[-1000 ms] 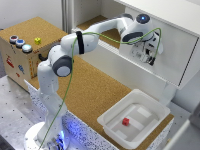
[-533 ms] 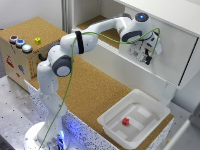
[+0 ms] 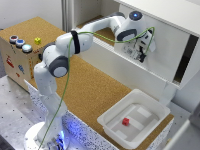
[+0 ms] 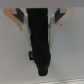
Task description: Slide the door to the left, then let it go
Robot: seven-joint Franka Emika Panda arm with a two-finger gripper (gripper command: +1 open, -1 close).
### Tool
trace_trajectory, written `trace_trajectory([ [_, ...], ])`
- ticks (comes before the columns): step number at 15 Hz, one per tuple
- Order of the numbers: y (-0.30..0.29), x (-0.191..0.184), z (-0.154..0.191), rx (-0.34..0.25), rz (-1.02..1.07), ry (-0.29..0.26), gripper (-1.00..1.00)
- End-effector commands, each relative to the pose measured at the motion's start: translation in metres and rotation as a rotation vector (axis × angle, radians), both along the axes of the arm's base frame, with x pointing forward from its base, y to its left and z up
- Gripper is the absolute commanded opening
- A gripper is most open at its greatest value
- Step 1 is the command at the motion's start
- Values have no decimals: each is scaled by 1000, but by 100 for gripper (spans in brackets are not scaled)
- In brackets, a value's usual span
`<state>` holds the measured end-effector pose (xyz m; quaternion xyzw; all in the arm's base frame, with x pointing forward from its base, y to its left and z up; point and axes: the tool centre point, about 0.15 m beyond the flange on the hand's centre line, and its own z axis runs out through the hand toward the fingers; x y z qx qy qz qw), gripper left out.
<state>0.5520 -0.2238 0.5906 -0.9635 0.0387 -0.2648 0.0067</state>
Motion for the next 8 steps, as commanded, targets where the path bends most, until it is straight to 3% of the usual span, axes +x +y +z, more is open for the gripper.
trace_trajectory([
  [1, 60, -9, -42, -80, -37, -93, -100],
  [8, 140, -14, -45, -77, 91, -96, -100],
])
